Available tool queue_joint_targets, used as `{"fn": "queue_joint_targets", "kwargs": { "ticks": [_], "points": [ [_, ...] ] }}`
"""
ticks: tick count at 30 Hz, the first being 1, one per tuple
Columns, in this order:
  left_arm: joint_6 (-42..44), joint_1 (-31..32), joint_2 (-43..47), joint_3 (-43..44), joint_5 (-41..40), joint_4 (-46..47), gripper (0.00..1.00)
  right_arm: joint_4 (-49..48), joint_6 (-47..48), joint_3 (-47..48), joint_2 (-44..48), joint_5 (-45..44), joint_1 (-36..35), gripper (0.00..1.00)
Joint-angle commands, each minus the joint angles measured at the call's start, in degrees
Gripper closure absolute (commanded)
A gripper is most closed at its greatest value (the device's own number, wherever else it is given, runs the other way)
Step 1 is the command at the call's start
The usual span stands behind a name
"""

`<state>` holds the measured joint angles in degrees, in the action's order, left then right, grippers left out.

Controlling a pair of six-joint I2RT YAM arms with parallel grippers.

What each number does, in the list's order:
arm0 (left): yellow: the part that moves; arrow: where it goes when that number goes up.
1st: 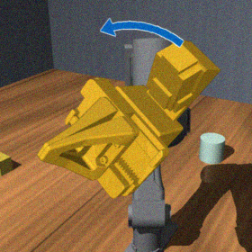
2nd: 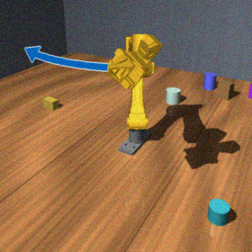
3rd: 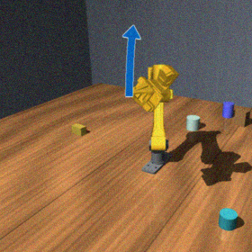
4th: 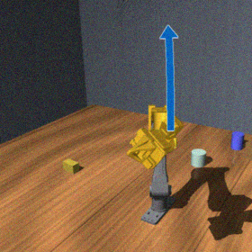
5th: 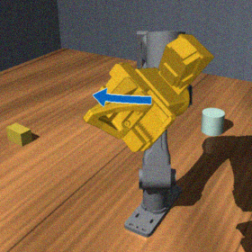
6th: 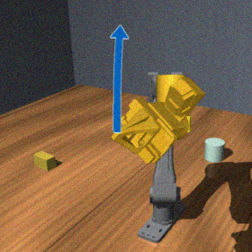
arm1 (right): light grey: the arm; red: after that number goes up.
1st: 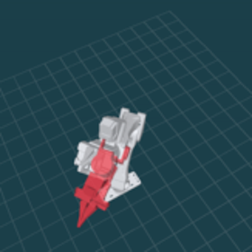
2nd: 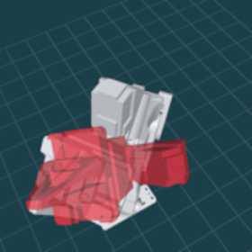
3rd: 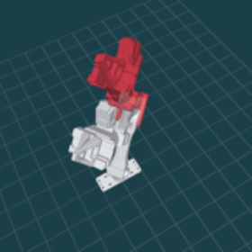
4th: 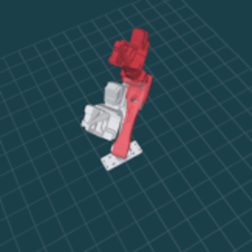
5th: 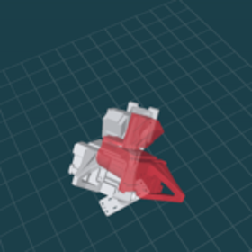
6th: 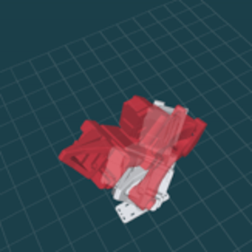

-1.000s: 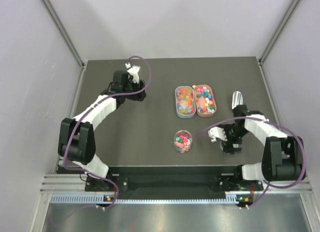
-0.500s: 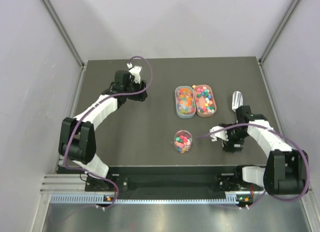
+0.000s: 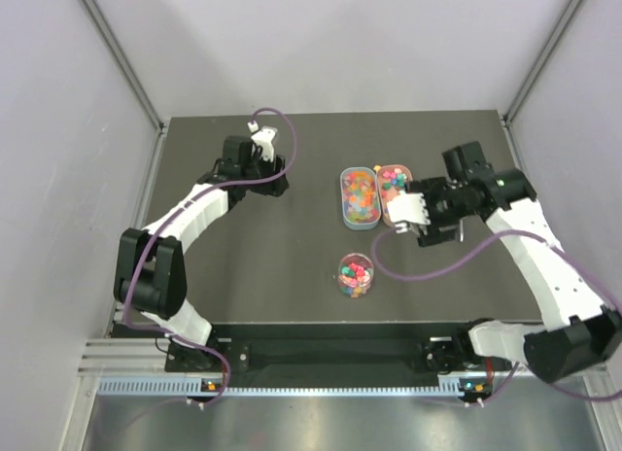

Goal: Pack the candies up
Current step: Pick up the bottle lid at the center of the board, then close the bottle lid on the packing bottle.

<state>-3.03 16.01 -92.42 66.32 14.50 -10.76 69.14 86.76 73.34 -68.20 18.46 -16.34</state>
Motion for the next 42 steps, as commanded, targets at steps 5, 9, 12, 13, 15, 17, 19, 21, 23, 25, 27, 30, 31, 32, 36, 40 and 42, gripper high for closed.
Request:
{"fn": "queue_joint_targets", "kwargs": {
  "ticks": [5, 9, 12, 13, 15, 17, 19, 21, 23, 25, 27, 30, 31, 32, 36, 40, 42],
  "points": [
    [1.2, -2.0, 5.9, -1.0, -1.9, 1.5, 0.4, 11.2, -14.6, 16.0, -15.1, 5.1, -13.7, 0.86],
    [0.9, -3.8, 8.9, -2.8, -2.7, 1.5, 0.4, 13.7, -18.1, 19.2, -21.2, 2.3, -21.9, 0.88],
    [0.8, -5.3, 10.9, -4.5, -3.3, 1.6, 0.4, 12.4, -19.5, 19.5, -22.9, -1.6, -27.7, 0.88],
    [0.8, -5.5, 11.3, -5.4, -3.4, 1.7, 0.39, 12.1, -19.6, 19.3, -23.2, -3.5, -30.1, 0.89],
    [0.7, -6.3, 12.3, -6.3, -4.0, 2.1, 0.4, 11.9, -19.9, 18.3, -23.6, -5.6, -32.3, 0.89],
    [0.5, -6.9, 13.1, -7.3, -4.0, 2.2, 0.39, 11.5, -20.4, 17.4, -23.9, -6.1, -34.5, 0.9],
    [0.2, -7.5, 14.0, -8.0, -3.8, 2.3, 0.39, 10.3, -21.8, 15.6, -23.6, -6.7, -35.9, 0.9],
    [0.3, -7.8, 14.5, -8.5, -4.0, 2.4, 0.39, 9.3, -23.2, 14.1, -23.4, -7.6, -37.5, 0.9],
    [0.3, -8.0, 14.7, -8.6, -4.0, 2.5, 0.39, 6.5, -25.2, 11.7, -23.2, -8.6, -38.4, 0.89],
    [0.2, -8.3, 14.9, -8.7, -4.0, 2.6, 0.39, 5.1, -25.8, 10.2, -23.2, -8.8, -38.8, 0.89],
    [0.0, -8.4, 15.0, -8.8, -3.8, 2.6, 0.39, 3.1, -26.6, 9.4, -23.5, -8.9, -38.9, 0.89],
    [-0.3, -8.5, 15.0, -8.7, -3.7, 2.4, 0.39, 0.7, -28.0, 8.4, -24.2, -8.9, -39.0, 0.89],
    [-0.3, -8.5, 15.0, -8.7, -3.5, 2.3, 0.39, 0.3, -28.1, 8.4, -24.4, -8.8, -39.0, 0.89],
    [-0.2, -8.6, 15.0, -8.7, -3.5, 2.2, 0.39, -0.7, -28.7, 8.4, -24.7, -8.9, -39.1, 0.9],
    [-0.5, -8.6, 15.1, -9.0, -3.2, 2.1, 0.39, -2.5, -29.5, 8.9, -25.1, -9.7, -39.5, 0.9],
    [-1.0, -8.6, 15.1, -9.5, -2.7, 2.2, 0.39, -3.7, -29.8, 8.4, -25.7, -9.9, -39.7, 0.91],
    [-1.0, -8.6, 15.3, -9.6, -2.7, 2.2, 0.4, -3.8, -29.9, 8.1, -26.0, -9.9, -39.8, 0.91]
  ]
}}
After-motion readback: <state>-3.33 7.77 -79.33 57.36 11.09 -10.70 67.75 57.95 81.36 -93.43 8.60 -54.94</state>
